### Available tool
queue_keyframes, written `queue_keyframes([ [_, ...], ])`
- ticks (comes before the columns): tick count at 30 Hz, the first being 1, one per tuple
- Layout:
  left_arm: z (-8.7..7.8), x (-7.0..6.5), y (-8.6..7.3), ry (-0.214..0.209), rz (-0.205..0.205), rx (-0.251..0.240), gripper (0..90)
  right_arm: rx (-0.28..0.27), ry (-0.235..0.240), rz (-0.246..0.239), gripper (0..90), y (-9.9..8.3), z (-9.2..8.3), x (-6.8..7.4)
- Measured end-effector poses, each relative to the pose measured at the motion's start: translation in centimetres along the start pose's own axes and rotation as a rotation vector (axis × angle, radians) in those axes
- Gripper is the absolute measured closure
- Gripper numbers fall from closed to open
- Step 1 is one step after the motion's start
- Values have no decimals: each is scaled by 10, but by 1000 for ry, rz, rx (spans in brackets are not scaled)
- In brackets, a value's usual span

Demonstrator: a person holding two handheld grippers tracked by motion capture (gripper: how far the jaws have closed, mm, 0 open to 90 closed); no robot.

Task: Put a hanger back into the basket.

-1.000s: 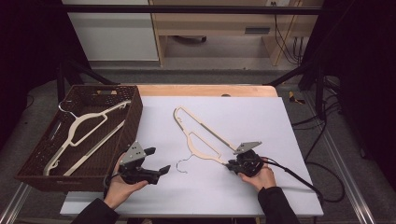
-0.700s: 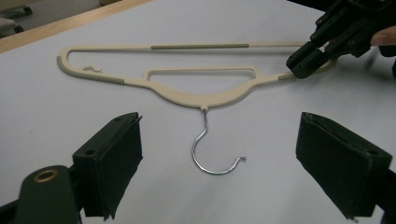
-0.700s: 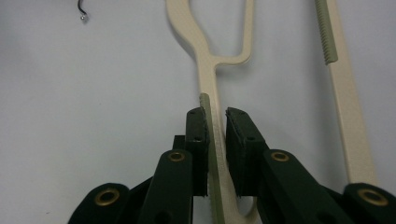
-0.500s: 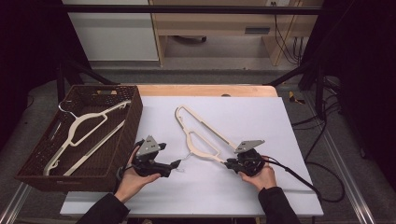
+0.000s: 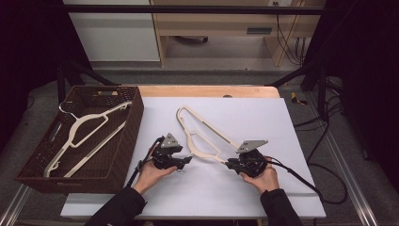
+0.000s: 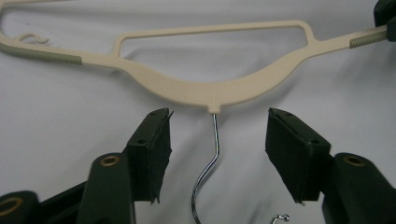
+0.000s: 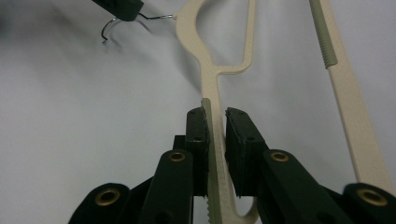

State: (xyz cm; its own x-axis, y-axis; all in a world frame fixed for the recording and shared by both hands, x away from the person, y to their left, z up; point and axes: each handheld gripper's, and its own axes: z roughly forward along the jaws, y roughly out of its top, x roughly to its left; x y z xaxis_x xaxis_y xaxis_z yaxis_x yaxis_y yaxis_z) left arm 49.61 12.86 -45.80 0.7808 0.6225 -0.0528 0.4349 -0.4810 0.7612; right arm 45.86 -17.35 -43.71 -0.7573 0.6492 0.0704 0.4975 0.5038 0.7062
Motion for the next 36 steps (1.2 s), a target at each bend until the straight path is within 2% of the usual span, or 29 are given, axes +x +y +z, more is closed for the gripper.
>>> queue_keyframes([
  [3, 8, 1, 0, 4, 22, 33, 454, -3, 0, -3, 797, 0, 0, 0],
  [5, 13, 1, -1, -1, 17, 40, 492, 0, -1, -1, 798, 0, -1, 0],
  [7, 17, 1, 0, -16, 9, 45, 542, -2, 0, -3, 797, 0, 0, 0],
  [11, 25, -1, -1, -29, 30, 84, 650, -9, 4, -7, 798, 0, -2, 0],
  [14, 25, 0, -1, -36, 32, 89, 745, -8, 7, -3, 797, 0, -2, 0],
  [18, 24, 0, -2, -11, 41, 93, 848, -8, 9, -5, 797, 0, -2, 0],
  [24, 18, -2, 1, 2, 75, 81, 862, -16, 28, -4, 796, 0, -4, 0],
  [27, 14, -5, 4, 9, 108, 104, 864, -14, 46, 3, 794, 0, -5, 0],
  [30, 12, -10, 8, 47, 141, 134, 865, 1, 64, -2, 793, 0, -4, 1],
  [33, 7, -14, 12, 66, 153, 150, 865, 4, 74, -5, 788, 0, -4, 0],
  [36, 3, -16, 14, 60, 140, 153, 866, -14, 73, -9, 746, 1, -6, 2],
])
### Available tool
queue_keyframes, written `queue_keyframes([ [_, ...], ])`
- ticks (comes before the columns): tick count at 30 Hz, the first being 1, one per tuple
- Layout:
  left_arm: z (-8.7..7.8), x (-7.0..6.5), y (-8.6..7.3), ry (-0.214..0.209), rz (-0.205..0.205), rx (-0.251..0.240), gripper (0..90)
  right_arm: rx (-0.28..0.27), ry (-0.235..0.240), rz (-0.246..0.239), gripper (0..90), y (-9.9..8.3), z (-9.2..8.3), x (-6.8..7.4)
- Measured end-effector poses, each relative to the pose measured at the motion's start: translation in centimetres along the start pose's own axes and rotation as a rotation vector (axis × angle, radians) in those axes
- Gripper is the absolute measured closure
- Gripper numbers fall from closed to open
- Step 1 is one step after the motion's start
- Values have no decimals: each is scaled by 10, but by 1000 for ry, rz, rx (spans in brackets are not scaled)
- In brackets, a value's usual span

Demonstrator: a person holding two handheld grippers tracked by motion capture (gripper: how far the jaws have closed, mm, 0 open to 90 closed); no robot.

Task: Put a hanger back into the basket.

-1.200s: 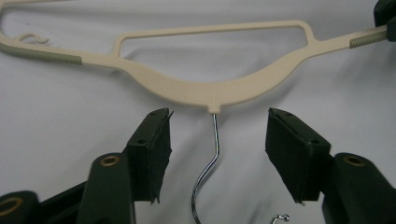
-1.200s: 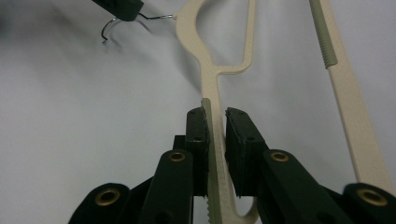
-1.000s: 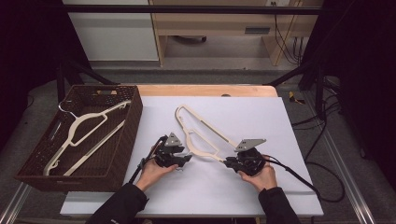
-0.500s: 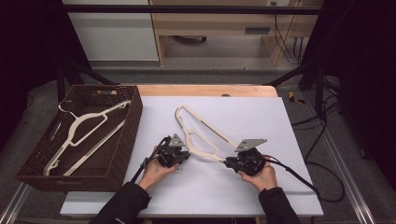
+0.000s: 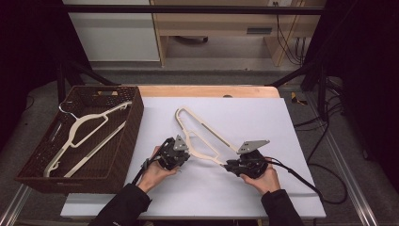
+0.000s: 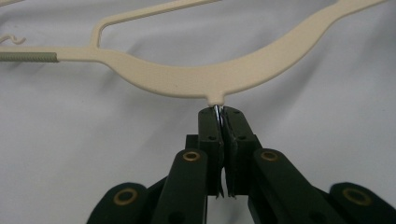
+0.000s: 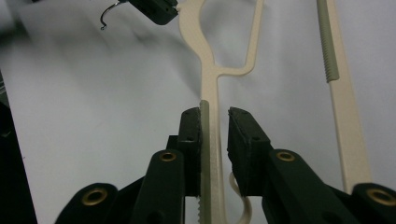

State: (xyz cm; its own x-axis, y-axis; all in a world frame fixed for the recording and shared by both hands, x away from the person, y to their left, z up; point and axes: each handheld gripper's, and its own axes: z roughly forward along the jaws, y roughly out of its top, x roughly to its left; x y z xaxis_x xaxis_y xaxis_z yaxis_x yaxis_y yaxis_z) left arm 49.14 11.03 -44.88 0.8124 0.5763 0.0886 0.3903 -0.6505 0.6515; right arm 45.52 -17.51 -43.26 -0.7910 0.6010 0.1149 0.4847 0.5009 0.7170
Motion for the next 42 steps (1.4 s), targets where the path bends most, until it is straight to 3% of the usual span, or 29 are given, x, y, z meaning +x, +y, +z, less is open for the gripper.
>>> queue_keyframes([
  [3, -3, -1, 1, -2, -2, 23, 866, -26, 2, -9, 683, 3, -2, 3],
  [9, -9, -7, 4, 4, 1, 44, 866, -134, -52, -93, 477, 17, 3, 20],
  [11, -11, -10, 5, -1, 5, 47, 866, -144, -63, -122, 435, 23, 8, 26],
  [15, -15, -16, 9, 0, 24, 70, 866, -125, -58, -134, 409, 29, 25, 34],
  [18, -16, -20, 11, -16, 21, 74, 865, -79, -67, -162, 388, 30, 38, 38],
  [22, -18, -23, 14, -22, 34, 91, 865, -40, -81, -185, 405, 26, 52, 42],
  [24, -17, -25, 14, -27, 22, 82, 865, -23, -91, -207, 439, 24, 56, 41],
  [28, -16, -27, 14, -28, 25, 94, 865, 12, -113, -231, 538, 20, 63, 42],
  [30, -16, -27, 14, -29, 38, 108, 865, 32, -118, -244, 623, 19, 66, 42],
  [32, -15, -28, 14, -23, 25, 96, 864, 36, -107, -257, 714, 18, 66, 42],
  [35, -18, -26, 14, -30, 34, 93, 856, 45, -93, -275, 736, 18, 63, 44],
  [37, -26, -23, 15, -53, -1, 21, 828, 35, -93, -287, 754, 18, 61, 44],
  [38, -26, -23, 15, -53, -1, 21, 765, 35, -93, -287, 754, 18, 61, 44],
  [39, -30, -22, 15, -68, -11, -5, 765, 31, -91, -282, 762, 19, 60, 44],
  [42, -45, -16, 16, -73, -39, -100, 647, 23, -98, -286, 774, 20, 56, 44],
])
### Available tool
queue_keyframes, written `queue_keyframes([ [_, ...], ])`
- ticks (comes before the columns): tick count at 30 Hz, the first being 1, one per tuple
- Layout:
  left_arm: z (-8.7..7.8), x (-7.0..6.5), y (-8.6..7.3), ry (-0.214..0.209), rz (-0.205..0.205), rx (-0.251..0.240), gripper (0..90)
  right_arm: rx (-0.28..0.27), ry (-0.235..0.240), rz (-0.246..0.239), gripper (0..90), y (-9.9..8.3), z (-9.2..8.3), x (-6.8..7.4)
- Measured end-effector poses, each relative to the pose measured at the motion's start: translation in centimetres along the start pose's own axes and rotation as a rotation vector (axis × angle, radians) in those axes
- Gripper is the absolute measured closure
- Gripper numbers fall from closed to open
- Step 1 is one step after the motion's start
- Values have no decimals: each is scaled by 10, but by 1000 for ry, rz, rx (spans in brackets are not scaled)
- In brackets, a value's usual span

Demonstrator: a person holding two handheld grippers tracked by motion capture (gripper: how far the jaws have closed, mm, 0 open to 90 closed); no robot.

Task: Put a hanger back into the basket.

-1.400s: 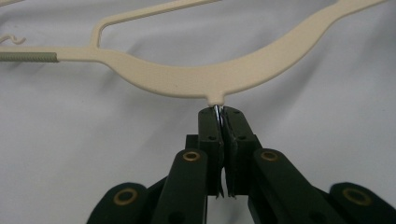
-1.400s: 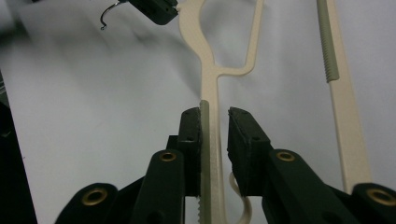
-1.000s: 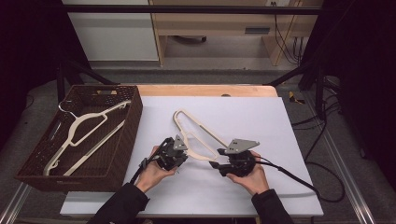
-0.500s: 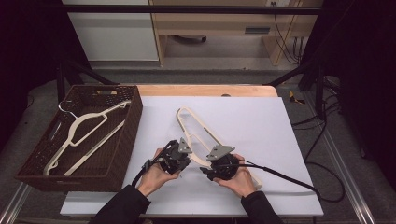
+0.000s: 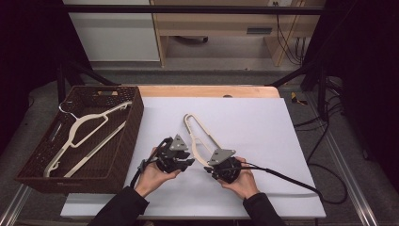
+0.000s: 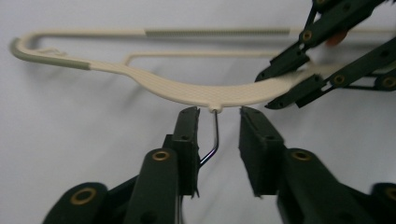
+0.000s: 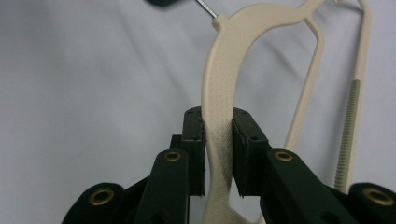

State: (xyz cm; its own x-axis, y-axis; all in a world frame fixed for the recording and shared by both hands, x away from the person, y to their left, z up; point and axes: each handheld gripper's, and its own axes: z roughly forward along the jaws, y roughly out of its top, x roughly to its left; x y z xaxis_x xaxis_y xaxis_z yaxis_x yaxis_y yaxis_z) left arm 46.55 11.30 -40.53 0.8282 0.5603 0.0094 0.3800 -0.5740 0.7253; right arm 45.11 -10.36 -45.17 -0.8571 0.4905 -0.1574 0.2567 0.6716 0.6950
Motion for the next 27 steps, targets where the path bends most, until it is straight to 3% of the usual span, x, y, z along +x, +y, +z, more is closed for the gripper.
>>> queue_keyframes([
  [3, -24, 7, 3, -16, -43, -146, 498, -7, -31, -15, 781, 1, -6, -2],
  [6, -48, 14, 5, 6, -53, -255, 374, -17, -57, -17, 788, 2, -14, -5],
  [9, -68, 22, 3, 22, -71, -319, 299, -18, -86, -12, 796, 3, -22, -7],
  [12, -79, 26, -1, 45, -83, -352, 249, -29, -114, -1, 807, 4, -32, -12],
  [15, -84, 29, -4, 54, -82, -361, 220, -44, -145, 41, 825, 1, -42, -19],
  [23, -83, 26, -8, 63, -48, -349, 158, -82, -242, 143, 870, -13, -66, -40],
  [27, -82, 25, -12, 61, -32, -332, 115, -111, -230, 186, 873, -18, -76, -47],
])
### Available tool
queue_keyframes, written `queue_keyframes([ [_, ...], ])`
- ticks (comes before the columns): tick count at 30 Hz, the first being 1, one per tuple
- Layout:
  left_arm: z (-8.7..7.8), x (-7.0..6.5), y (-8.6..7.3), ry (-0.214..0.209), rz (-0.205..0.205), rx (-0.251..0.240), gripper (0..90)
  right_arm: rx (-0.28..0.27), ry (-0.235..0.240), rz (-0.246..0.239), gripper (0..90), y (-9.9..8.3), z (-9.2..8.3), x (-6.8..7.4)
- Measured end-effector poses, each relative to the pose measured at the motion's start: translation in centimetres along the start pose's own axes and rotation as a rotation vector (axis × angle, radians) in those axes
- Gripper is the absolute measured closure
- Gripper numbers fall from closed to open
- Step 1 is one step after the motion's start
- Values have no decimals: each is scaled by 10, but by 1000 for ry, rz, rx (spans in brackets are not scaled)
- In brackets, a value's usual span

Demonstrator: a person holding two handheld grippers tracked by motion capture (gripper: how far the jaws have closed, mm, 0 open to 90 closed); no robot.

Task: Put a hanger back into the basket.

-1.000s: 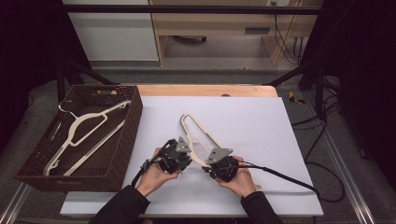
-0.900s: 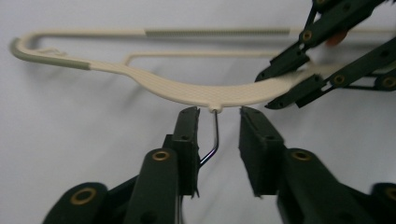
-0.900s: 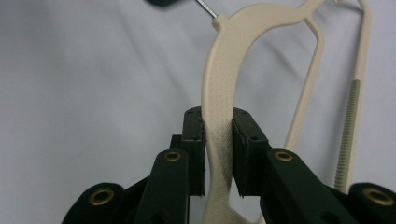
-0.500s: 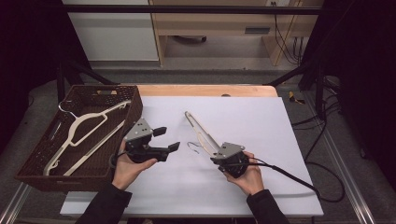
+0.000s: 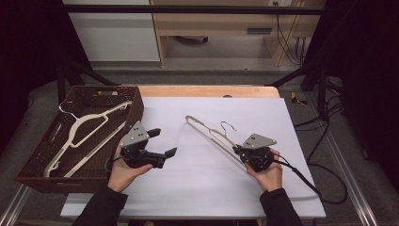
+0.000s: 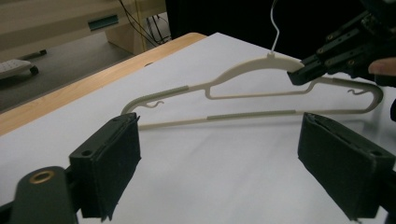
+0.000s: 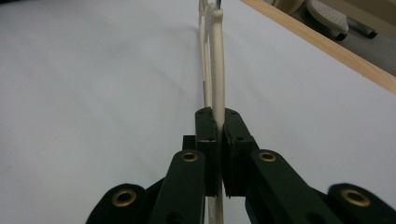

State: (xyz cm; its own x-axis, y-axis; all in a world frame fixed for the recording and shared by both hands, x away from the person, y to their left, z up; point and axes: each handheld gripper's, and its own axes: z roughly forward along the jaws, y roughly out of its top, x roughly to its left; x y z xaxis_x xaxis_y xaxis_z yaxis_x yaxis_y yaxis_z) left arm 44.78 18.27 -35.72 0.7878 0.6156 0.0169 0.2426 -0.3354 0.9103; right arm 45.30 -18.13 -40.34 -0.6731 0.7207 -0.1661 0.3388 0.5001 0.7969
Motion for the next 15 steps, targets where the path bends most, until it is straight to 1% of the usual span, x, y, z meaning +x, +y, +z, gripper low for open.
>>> queue_keyframes([
  [2, 0, -1, -1, 2, 5, 7, 101, -3, 8, 9, 874, 1, -3, -1],
  [3, 0, -1, -2, 0, 12, 11, 95, -11, 20, 8, 874, 1, -4, -1],
  [6, 0, -2, -3, -5, 22, 26, 78, -37, 77, 34, 874, 4, -9, -1],
  [8, 2, -3, -4, -9, 27, 35, 78, -55, 124, 34, 874, 7, -11, 2],
  [11, 5, -5, -5, -10, 32, 43, 88, -70, 181, 25, 874, 13, -13, 9],
  [14, 7, -7, -5, -19, 47, 52, 104, -76, 241, 9, 874, 17, -12, 17],
  [15, 8, -7, -6, -19, 50, 52, 107, -78, 257, -3, 874, 19, -12, 20],
])
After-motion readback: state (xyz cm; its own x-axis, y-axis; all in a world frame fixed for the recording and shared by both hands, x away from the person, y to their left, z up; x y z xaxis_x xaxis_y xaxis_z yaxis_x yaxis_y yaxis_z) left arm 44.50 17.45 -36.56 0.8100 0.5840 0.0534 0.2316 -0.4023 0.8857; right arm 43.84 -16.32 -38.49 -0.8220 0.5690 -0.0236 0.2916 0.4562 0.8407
